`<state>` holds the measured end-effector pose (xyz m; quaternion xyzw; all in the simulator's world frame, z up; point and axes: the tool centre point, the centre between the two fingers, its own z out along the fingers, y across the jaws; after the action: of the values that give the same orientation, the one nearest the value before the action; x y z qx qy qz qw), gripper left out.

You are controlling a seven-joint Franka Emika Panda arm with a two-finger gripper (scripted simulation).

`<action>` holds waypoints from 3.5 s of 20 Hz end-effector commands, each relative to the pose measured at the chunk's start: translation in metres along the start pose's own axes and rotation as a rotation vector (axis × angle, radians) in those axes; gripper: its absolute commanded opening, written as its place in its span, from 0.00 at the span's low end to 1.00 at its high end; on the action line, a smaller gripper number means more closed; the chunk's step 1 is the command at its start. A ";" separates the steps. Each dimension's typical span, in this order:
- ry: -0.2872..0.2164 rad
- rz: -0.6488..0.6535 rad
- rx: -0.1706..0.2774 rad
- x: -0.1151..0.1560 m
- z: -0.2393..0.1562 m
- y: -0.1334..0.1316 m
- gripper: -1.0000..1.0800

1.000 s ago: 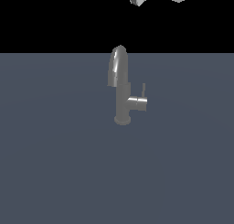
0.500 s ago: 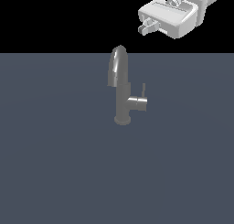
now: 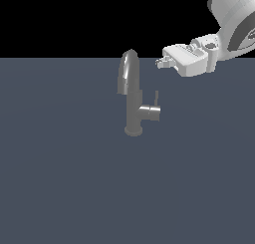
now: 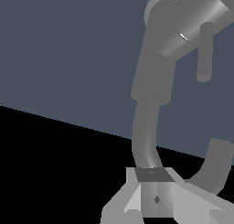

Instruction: Turn on the faucet by rotating a designated handle.

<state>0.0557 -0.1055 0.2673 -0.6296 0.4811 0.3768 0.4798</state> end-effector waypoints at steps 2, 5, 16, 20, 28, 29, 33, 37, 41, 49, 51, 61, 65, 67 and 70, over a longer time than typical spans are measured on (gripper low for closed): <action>-0.068 0.087 0.086 0.032 0.003 0.002 0.00; -0.117 0.151 0.148 0.055 0.007 0.006 0.00; -0.218 0.280 0.276 0.100 0.021 0.017 0.00; -0.224 0.287 0.283 0.103 0.023 0.017 0.00; -0.224 0.287 0.283 0.098 0.024 0.027 0.00; -0.224 0.287 0.283 0.096 0.025 0.029 0.00; -0.224 0.287 0.283 0.091 0.027 0.038 0.00; -0.225 0.287 0.284 0.085 0.029 0.048 0.00; -0.225 0.287 0.284 0.080 0.032 0.058 0.00; -0.222 0.284 0.286 0.082 0.038 0.074 0.00; -0.223 0.285 0.285 0.084 0.041 0.082 0.00; -0.220 0.265 0.287 0.088 0.049 0.101 0.00; -0.222 0.274 0.286 0.109 0.057 0.116 0.00; -0.223 0.278 0.285 0.120 0.061 0.124 0.00; -0.224 0.285 0.284 0.135 0.067 0.135 0.00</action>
<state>-0.0297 -0.0843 0.1156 -0.4447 0.5471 0.4304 0.5636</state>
